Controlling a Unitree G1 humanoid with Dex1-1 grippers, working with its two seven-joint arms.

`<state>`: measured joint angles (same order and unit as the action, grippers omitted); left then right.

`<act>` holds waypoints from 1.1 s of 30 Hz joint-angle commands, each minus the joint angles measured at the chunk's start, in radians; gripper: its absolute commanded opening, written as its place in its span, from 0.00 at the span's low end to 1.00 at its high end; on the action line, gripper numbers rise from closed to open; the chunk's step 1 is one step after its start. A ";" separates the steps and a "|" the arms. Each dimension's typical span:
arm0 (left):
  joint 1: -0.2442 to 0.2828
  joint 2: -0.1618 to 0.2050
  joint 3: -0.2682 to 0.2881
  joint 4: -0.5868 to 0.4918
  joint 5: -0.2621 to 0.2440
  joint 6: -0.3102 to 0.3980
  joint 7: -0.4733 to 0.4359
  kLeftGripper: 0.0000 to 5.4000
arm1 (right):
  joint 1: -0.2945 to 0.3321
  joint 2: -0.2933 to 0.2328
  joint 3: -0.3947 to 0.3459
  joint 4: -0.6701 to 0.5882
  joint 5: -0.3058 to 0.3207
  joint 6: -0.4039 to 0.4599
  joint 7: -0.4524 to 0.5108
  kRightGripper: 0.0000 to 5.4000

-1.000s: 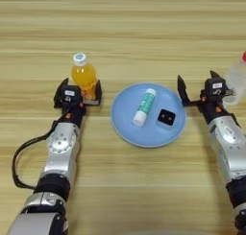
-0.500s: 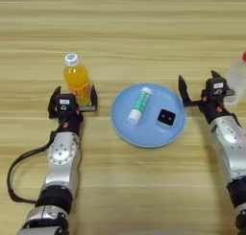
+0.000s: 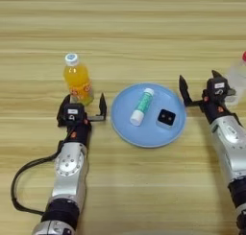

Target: Move the objects on the table

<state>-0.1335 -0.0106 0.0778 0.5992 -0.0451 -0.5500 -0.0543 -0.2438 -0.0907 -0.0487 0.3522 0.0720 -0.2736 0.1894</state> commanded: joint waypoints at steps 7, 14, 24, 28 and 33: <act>0.031 0.011 0.003 -0.006 0.036 0.000 0.061 1.00 | 0.080 -0.095 0.011 -0.226 0.009 0.099 0.087 1.00; 0.044 0.011 0.000 -0.011 0.064 -0.002 0.094 1.00 | 0.141 -0.142 0.027 -0.356 0.045 0.209 0.168 1.00; 0.053 0.007 -0.018 -0.014 0.069 -0.008 0.099 1.00 | 0.182 -0.192 0.067 -0.456 0.113 0.364 0.294 1.00; 0.051 0.007 -0.021 -0.012 0.071 -0.011 0.100 1.00 | 0.197 -0.228 0.122 -0.487 0.126 0.423 0.374 1.00; 0.050 0.004 -0.022 -0.013 0.078 -0.012 0.104 1.00 | 0.203 -0.266 0.175 -0.513 0.115 0.462 0.437 1.00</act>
<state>-0.0920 -0.0053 0.0617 0.5890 0.0227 -0.5562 0.0392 -0.0447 -0.3323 0.1051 -0.1292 0.1914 0.1638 0.6010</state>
